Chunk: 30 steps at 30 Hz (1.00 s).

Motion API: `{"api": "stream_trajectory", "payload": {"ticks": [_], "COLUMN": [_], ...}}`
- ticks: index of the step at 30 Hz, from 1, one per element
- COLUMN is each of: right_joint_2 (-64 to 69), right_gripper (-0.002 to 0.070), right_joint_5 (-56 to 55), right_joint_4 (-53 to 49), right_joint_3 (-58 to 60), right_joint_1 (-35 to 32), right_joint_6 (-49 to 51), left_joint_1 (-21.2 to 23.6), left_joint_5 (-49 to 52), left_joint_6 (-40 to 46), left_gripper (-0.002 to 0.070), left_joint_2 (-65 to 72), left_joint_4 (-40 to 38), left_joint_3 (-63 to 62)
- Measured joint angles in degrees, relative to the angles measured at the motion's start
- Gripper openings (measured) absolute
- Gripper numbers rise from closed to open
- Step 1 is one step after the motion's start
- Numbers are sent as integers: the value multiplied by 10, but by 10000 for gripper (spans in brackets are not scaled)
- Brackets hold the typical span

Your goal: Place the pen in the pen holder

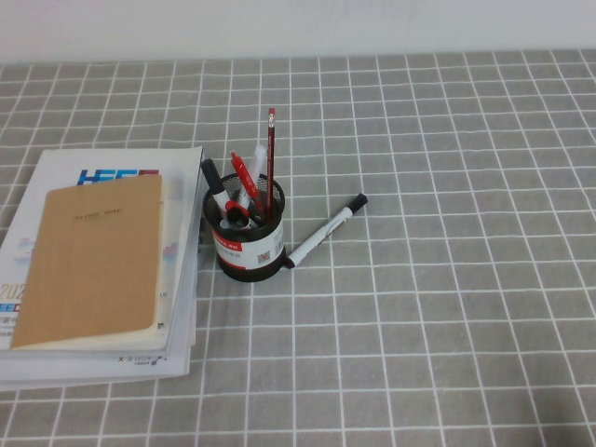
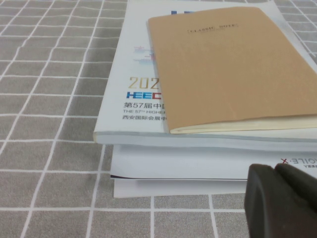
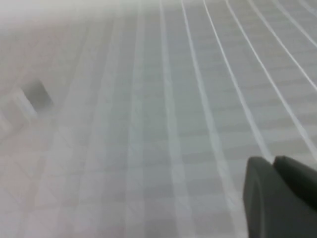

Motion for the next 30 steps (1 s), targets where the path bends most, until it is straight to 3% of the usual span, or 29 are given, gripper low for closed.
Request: {"api": "stream_trajectory", "payload": {"ticks": [2,8,12,18,24,30], "right_joint_2": [0,0,0,0,12,174], "right_gripper": [-13,-13,-13,-13,-13,-13], "right_joint_5": [-48,-171,-249,-250,-118,54], "right_joint_4": [96,569,679,714,619,494], "right_joint_3": [0,0,0,0,-73,-246], "right_joint_1": [0,0,0,0,0,0], "right_joint_6": [0,0,-39,-58,-175,-335], "left_joint_1": [0,0,0,0,0,0], "left_joint_5": [0,0,0,0,0,0], "left_joint_6": [0,0,0,0,0,0], "left_gripper": [-5,-5,-5,-5,-5,-5], "left_joint_2": [0,0,0,0,0,0], "left_joint_4": [0,0,0,0,0,0], "left_joint_3": [0,0,0,0,0,0]}}
